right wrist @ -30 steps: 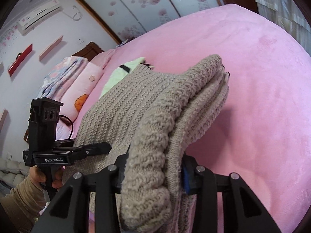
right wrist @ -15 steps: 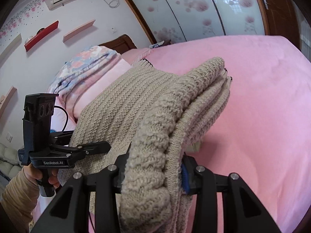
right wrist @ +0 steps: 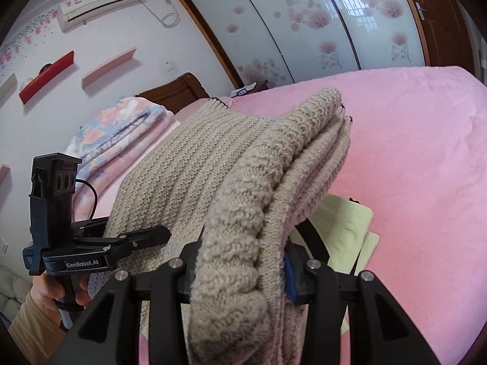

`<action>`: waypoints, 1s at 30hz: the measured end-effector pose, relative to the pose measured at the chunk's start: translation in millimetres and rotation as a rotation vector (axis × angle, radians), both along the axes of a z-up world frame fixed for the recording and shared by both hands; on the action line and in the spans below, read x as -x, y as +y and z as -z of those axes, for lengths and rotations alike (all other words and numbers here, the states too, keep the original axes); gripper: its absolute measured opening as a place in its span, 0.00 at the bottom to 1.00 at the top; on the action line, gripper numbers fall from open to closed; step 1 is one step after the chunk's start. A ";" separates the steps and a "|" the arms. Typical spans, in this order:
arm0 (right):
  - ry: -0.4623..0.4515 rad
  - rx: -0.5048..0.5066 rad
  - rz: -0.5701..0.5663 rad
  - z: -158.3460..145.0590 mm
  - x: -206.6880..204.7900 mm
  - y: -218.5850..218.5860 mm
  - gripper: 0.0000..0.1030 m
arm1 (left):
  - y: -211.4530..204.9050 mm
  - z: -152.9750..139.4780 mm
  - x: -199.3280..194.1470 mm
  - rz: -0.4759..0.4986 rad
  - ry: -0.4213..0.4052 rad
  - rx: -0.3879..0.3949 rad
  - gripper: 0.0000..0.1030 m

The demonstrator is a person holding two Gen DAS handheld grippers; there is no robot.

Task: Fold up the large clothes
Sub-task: 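Carry the lifted cardigan onto the pale green garment with both grippers, then lower the cardigan onto the green garment and open both grippers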

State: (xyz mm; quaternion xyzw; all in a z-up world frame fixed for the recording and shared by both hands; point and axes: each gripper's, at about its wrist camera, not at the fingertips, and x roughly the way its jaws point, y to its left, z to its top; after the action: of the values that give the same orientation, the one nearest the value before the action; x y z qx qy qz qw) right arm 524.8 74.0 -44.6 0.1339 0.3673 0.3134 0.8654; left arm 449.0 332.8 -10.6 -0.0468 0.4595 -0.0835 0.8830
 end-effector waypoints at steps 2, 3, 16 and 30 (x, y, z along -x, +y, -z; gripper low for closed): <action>0.027 -0.002 0.012 19.3 -9.6 1.3 0.38 | -10.1 31.9 -12.3 -0.019 0.033 0.013 0.50; 0.051 0.000 0.015 35.6 -16.0 2.9 0.38 | -9.9 44.8 -18.5 -0.022 0.050 0.007 0.51; 0.173 0.010 0.025 140.1 -34.3 -6.7 0.47 | 20.0 125.4 -32.0 -0.097 0.086 0.074 0.81; 0.123 0.075 0.051 119.8 -22.2 -26.5 0.58 | 21.6 118.7 -2.5 -0.144 0.039 0.030 0.87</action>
State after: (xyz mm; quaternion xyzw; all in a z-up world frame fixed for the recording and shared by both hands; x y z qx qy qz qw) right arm 547.0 47.6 -164.4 0.1296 0.4277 0.2686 0.8533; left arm 451.5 354.4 -129.4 -0.0946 0.4708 -0.0254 0.8768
